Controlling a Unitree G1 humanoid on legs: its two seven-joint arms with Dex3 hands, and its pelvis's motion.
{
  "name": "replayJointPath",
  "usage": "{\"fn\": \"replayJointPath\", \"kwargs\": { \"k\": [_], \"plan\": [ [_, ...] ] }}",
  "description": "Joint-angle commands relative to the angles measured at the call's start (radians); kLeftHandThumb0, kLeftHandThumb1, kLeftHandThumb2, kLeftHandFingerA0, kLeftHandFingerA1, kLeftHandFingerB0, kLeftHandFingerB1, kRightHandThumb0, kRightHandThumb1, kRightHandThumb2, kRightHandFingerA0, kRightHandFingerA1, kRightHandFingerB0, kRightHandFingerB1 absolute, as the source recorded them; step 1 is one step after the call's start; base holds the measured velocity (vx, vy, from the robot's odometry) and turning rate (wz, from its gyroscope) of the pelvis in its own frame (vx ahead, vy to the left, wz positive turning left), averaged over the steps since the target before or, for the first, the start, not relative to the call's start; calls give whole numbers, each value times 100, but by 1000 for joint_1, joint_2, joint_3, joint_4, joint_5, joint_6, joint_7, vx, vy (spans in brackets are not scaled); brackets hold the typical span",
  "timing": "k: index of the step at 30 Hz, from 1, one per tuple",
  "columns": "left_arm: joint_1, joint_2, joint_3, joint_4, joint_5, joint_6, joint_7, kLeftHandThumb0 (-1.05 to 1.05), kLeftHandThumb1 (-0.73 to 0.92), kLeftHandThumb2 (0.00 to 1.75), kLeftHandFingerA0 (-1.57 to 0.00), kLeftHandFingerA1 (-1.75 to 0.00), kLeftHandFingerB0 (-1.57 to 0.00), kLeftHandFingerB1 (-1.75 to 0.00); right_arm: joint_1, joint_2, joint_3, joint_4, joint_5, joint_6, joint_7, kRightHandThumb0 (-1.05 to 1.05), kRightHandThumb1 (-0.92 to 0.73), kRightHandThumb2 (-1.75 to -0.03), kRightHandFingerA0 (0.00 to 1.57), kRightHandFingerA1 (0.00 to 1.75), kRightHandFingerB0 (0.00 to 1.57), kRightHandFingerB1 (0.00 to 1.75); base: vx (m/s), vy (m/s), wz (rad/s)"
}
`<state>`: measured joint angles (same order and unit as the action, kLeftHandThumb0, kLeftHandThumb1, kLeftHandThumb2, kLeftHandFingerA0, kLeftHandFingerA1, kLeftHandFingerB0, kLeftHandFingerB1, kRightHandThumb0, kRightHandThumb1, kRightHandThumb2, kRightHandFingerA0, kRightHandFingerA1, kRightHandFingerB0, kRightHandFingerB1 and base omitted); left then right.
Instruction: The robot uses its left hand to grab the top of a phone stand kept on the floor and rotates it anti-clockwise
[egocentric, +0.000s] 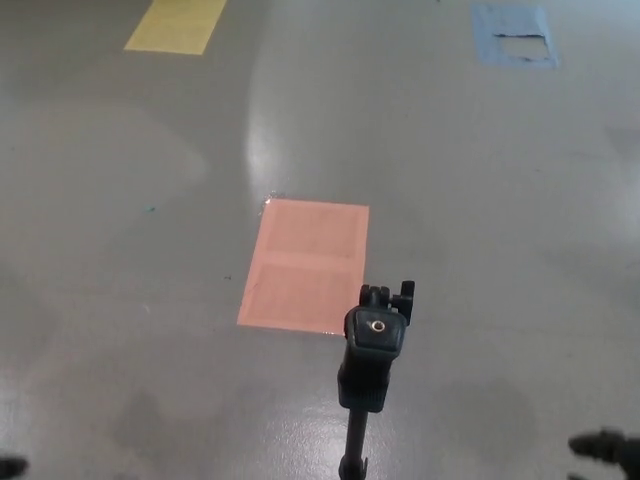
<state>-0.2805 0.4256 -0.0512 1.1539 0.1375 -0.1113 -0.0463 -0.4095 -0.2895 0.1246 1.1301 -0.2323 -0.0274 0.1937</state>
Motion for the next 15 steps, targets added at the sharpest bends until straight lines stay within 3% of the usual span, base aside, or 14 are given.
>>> {"fn": "replayJointPath", "kwargs": {
  "k": [1, 2, 3, 4, 5, 6, 11, 15],
  "plan": [
    [-26, 39, -4, 64, 26, -89, -19, -32, 61, 59, -72, -104, -28, -31, -43, -32, 25, 71, -19, -45, 69, -45, -70, -78, 39, 47, 11, 35, 0, 0, 0],
    [-24, 32, 7, 56, 11, -110, -25, -22, 44, 91, -59, -71, -15, -48, -46, -33, 25, 77, -16, -45, 71, -46, -70, -79, 38, 47, 11, 35, 0, 0, 0],
    [-22, 23, 21, 47, -5, -135, -31, -22, 44, 91, -59, -71, -15, -48, -51, -34, 24, 84, -12, -46, 74, -46, -70, -79, 38, 47, 11, 35, 0, 0, 0],
    [-22, 18, 23, 40, -7, -146, -29, -30, 61, 58, -63, -42, -31, -31, -53, -35, 24, 88, -12, -47, 74, -46, -70, -79, 38, 47, 11, 35, 0, 0, 0],
    [-22, 15, 23, 36, -5, -155, -25, -30, 61, 58, -63, -42, -31, -31, -56, -36, 25, 92, -13, -50, 75, -46, -70, -79, 38, 47, 11, 35, 0, 0, 0],
    [-14, 11, 20, 12, 1, -184, -18, -29, 62, 58, -47, -39, -28, -31, -57, -35, 28, 97, -15, -52, 75, -46, -70, -79, 37, 47, 11, 35, 0, 0, 0],
    [11, -9, 26, -73, -4, -246, 3, -25, 61, 58, -46, -38, -30, -31, -58, -35, 31, 104, -18, -53, 76, -45, -70, -78, 38, 47, 11, 35, 0, 0, 0],
    [85, -35, 49, -281, -29, -313, -4, -25, 60, 58, -43, -39, -33, -32, -49, -34, 38, 115, -25, -65, 71, -47, -69, -79, 39, 48, 11, 36, 0, 0, 0]
  ]
}}
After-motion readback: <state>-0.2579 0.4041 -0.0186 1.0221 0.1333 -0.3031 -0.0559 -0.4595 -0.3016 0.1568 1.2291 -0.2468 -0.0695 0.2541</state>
